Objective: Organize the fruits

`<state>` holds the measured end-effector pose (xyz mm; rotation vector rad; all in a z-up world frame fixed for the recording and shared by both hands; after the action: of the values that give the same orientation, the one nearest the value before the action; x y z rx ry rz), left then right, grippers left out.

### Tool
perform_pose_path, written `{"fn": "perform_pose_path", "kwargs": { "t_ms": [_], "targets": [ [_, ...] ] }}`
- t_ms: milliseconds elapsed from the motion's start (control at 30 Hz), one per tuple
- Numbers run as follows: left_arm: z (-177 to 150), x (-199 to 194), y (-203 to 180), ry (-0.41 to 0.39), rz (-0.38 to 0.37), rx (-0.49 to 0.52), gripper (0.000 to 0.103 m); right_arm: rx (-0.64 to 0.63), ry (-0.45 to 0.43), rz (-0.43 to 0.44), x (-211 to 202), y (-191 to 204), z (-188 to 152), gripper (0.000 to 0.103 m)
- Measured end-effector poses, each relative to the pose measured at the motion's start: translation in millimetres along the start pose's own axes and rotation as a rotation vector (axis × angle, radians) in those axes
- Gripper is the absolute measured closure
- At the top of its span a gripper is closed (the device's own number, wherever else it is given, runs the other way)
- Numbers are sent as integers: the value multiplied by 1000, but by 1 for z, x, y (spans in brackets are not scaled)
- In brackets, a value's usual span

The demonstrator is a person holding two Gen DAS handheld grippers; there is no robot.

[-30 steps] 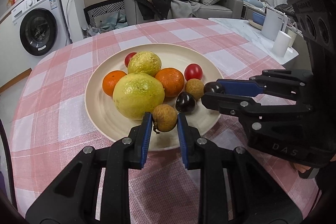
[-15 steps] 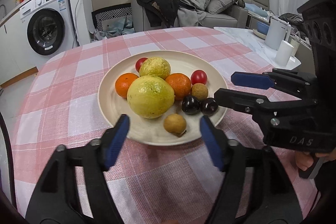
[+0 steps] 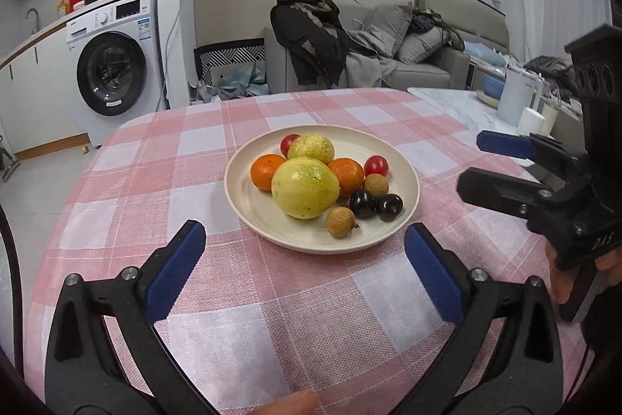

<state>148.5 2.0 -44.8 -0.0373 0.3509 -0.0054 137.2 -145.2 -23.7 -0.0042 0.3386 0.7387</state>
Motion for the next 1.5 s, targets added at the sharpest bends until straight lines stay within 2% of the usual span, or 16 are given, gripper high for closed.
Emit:
{"fn": "perform_pose_path", "kwargs": {
  "t_ms": [167, 267, 500, 667, 1500],
  "targets": [
    [4, -16, 12, -53, 37, -36, 1, 23, -53, 22, -15, -1, 4, 0],
    [4, -22, 15, -73, 35, -42, 1, 19, -50, 27, -14, 0, 0, 0],
    [7, -31, 10, -102, 37, -15, 1, -35, -58, -30, -11, 6, -7, 0],
    [10, -37, 8, -129, 38, -9, 1, -53, -69, -20, -13, 10, -6, 0],
    [10, -38, 8, -129, 37, -9, 1, -55, -63, -14, -11, 11, -8, 0]
  ]
}}
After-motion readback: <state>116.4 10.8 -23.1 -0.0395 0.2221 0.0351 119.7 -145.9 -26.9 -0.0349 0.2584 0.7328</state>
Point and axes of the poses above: each gripper's, at about its wrist camera, not at the fingertips, and x roughly the way its jaws point, y to its left, z to its top, the point moved 7 cm from there along x, roughly the way its jaws point, and after that the axes turned 12 degrees about -y, right-handed, at the moved point
